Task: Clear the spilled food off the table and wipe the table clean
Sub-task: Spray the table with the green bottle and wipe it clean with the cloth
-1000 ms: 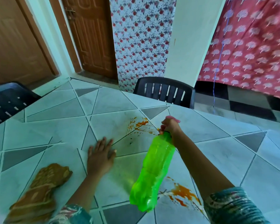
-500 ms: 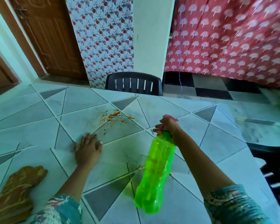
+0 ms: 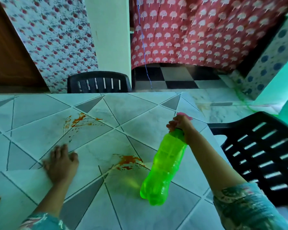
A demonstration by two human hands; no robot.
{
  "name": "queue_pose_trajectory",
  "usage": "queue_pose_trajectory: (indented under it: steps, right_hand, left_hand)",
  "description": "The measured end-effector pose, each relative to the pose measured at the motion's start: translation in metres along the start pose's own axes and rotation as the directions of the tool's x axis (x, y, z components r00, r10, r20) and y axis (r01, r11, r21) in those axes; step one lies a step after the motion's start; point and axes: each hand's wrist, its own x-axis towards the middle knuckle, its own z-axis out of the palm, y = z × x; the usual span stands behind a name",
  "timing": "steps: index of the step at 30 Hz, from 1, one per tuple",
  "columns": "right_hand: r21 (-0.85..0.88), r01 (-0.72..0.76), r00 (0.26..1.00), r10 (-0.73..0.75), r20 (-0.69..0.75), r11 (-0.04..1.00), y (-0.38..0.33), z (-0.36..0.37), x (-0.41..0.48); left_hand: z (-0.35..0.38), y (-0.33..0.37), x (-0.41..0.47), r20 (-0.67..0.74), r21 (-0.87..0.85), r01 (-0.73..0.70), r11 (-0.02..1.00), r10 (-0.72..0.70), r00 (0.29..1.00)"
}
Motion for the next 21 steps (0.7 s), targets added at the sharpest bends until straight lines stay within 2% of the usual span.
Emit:
queue_pose_trajectory:
  steps: [4, 6, 8, 11, 13, 17, 21]
  right_hand:
    - [0.071, 0.032, 0.990, -0.022, -0.138, 0.997, 0.002, -0.027, 0.000]
    - [0.080, 0.016, 0.989, -0.004, -0.147, 0.997, 0.005, -0.028, -0.001]
    - [0.051, -0.016, 0.998, 0.019, -0.062, 0.999, 0.012, -0.014, -0.004]
    - [-0.019, -0.041, 0.988, 0.044, 0.150, 0.999, 0.030, 0.033, -0.012]
    - [-0.063, -0.065, 0.954, 0.080, 0.288, 0.996, 0.046, 0.075, -0.019]
    - [-0.093, -0.152, 0.878, 0.178, 0.445, 0.984, 0.066, 0.145, -0.035]
    - [-0.255, -0.105, 0.804, 0.233, 0.546, 0.961, 0.091, 0.206, -0.047]
  left_hand:
    - [0.002, 0.002, -0.001, -0.004, 0.005, -0.020, 1.000, 0.020, 1.000]
    - [0.002, 0.004, -0.001, 0.002, 0.000, -0.026, 1.000, 0.026, 1.000]
    - [-0.004, 0.005, 0.000, 0.026, -0.016, -0.010, 1.000, 0.011, 1.000]
    - [-0.020, 0.002, 0.003, 0.013, -0.068, 0.002, 0.998, -0.001, 1.000]
    - [-0.031, -0.008, 0.002, -0.021, -0.052, 0.023, 0.998, -0.024, 0.999]
    - [-0.038, -0.042, -0.006, -0.002, 0.007, 0.080, 0.997, -0.080, 0.997]
    - [-0.031, -0.067, -0.017, 0.041, 0.021, 0.060, 0.998, -0.060, 0.997]
